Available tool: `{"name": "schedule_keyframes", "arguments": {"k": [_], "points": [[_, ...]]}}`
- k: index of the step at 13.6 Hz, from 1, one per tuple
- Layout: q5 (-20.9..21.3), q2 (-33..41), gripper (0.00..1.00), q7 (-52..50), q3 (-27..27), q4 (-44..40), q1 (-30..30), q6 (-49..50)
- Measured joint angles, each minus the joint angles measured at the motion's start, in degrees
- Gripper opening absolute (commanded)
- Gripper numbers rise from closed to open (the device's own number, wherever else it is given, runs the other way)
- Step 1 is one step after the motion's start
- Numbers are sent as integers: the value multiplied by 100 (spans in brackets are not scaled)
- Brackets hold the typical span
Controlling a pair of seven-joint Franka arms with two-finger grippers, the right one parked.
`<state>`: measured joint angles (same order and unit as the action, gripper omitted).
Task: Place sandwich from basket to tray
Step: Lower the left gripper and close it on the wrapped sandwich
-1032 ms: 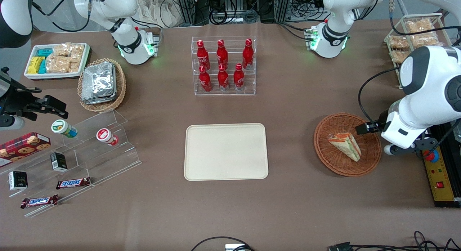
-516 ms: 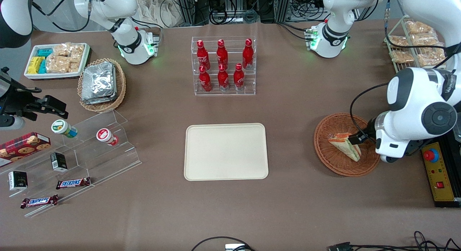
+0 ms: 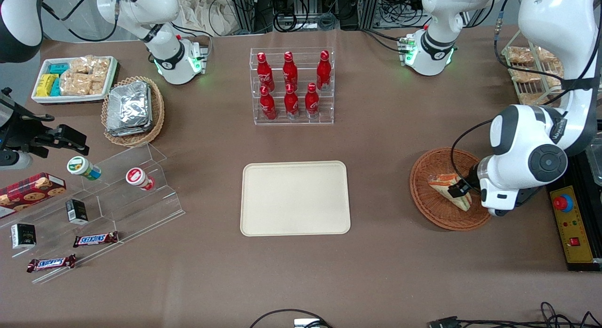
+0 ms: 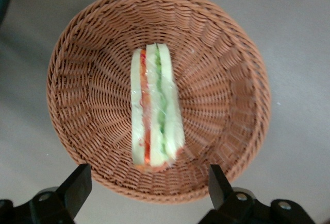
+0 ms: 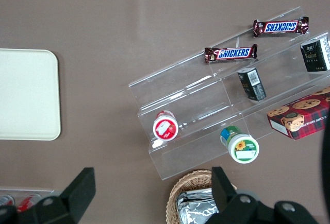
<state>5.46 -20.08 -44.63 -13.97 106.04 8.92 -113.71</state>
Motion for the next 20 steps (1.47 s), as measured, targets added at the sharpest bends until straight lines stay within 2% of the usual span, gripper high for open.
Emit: {"name": "schedule_keyframes", "arguments": {"k": [6,7,8,9,10,11,15,20], "points": [[-1,-134,100,0,25,1017,283,-1652],[-1,-221,93,0,25,1043,295,-1773],[-2,-298,60,-1,25,1040,302,-1844],[-2,-346,43,-1,25,1035,302,-1881],[-2,-372,18,5,22,1024,302,-1897],[0,-376,2,46,15,1002,302,-1899],[3,-373,0,807,-7,658,301,-1677],[1,-368,0,1739,-141,-624,197,-158]]}}
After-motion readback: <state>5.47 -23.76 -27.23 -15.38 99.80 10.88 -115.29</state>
